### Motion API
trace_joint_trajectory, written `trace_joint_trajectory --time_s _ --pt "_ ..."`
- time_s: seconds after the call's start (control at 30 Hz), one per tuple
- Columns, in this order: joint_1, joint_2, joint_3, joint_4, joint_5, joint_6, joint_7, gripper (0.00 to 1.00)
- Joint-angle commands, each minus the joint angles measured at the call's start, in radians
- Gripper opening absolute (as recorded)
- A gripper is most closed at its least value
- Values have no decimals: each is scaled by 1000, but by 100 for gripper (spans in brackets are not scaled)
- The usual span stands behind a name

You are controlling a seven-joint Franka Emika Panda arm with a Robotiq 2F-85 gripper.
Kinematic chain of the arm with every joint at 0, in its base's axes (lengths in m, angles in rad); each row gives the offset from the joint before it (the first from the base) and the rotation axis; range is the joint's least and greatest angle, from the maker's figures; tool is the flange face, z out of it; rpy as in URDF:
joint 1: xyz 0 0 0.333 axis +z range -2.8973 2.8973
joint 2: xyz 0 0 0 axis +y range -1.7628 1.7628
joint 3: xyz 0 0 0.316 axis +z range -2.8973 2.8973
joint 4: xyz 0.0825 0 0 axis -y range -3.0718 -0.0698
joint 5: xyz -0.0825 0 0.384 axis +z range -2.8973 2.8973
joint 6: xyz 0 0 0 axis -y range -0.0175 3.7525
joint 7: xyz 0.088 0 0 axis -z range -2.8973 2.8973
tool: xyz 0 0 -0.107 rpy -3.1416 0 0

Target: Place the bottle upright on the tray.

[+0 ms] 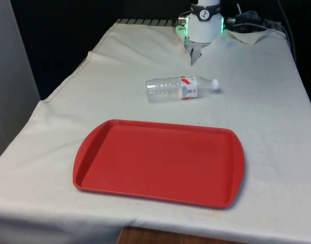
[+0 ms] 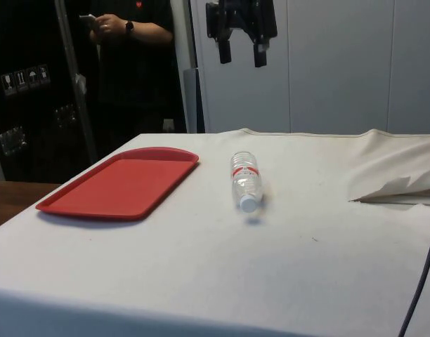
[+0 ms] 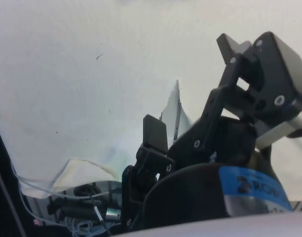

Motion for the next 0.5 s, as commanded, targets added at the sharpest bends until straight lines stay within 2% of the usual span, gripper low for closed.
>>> trace_joint_trajectory --time_s 0.0,0.07,0.47 --pt "0 0 2 -4 -10 14 -9 100" --pt "0 0 0 -1 0 2 -15 100" --pt "-1 -1 2 -9 -11 25 -109 100"
